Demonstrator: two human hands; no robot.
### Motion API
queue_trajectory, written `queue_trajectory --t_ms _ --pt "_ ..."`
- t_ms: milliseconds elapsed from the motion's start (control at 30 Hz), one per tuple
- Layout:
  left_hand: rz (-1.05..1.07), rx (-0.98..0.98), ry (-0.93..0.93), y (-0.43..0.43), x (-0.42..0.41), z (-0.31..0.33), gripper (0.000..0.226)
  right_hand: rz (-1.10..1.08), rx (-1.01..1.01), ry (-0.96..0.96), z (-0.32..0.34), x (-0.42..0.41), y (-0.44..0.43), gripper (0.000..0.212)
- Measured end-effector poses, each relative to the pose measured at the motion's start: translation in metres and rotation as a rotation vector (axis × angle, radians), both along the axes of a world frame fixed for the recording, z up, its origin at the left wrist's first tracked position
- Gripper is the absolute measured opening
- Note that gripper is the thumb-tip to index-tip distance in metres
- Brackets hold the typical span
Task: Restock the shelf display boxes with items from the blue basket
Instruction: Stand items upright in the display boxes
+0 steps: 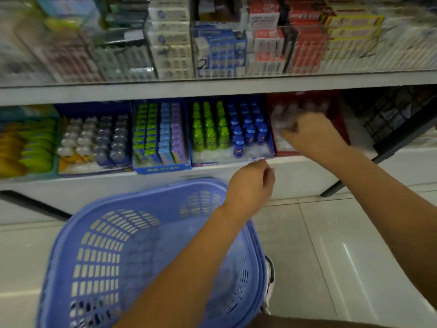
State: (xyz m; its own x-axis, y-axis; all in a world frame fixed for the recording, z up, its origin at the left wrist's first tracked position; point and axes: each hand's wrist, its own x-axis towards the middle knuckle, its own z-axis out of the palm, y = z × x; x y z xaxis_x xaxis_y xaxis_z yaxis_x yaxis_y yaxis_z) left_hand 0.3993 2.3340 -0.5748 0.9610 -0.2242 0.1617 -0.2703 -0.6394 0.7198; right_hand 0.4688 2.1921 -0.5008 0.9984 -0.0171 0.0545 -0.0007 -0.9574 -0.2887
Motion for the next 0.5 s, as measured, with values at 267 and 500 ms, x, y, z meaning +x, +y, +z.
queue_trajectory --t_ms 267,500 --pt "0.203 0.429 0.708 0.158 -0.06 -0.134 0.033 0.461 -0.04 0.616 -0.1 -0.066 0.136 0.023" --pt "0.134 0.463 0.951 0.246 -0.122 -0.211 0.035 0.376 -0.102 0.855 -0.244 -0.099 0.175 0.051"
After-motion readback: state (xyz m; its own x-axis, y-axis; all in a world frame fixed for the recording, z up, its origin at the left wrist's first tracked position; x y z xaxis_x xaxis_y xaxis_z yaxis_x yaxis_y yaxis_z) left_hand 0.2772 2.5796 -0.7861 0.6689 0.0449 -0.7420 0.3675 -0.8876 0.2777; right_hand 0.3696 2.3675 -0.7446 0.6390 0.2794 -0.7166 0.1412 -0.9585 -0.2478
